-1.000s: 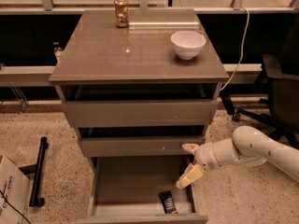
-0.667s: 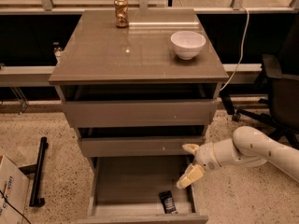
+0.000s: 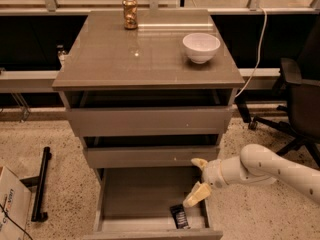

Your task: Pick rxbar blueberry from bottom drawer and place on counter

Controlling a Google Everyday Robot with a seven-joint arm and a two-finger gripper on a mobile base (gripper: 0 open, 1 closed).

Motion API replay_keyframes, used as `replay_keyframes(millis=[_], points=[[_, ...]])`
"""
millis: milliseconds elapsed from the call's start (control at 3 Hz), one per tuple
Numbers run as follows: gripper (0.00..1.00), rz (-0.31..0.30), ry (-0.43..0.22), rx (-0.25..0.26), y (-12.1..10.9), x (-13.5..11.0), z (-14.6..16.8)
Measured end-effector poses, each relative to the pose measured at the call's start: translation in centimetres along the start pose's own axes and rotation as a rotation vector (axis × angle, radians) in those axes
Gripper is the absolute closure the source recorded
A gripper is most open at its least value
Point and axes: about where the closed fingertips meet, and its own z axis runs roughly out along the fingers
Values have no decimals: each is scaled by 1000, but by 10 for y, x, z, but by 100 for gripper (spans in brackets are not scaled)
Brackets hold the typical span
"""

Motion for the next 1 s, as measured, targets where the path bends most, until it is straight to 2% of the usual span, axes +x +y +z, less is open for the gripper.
replay_keyframes(millis=[667, 1000], points=[[0, 0, -24, 28, -9, 28, 31], [0, 32, -38, 38, -13, 46, 45]])
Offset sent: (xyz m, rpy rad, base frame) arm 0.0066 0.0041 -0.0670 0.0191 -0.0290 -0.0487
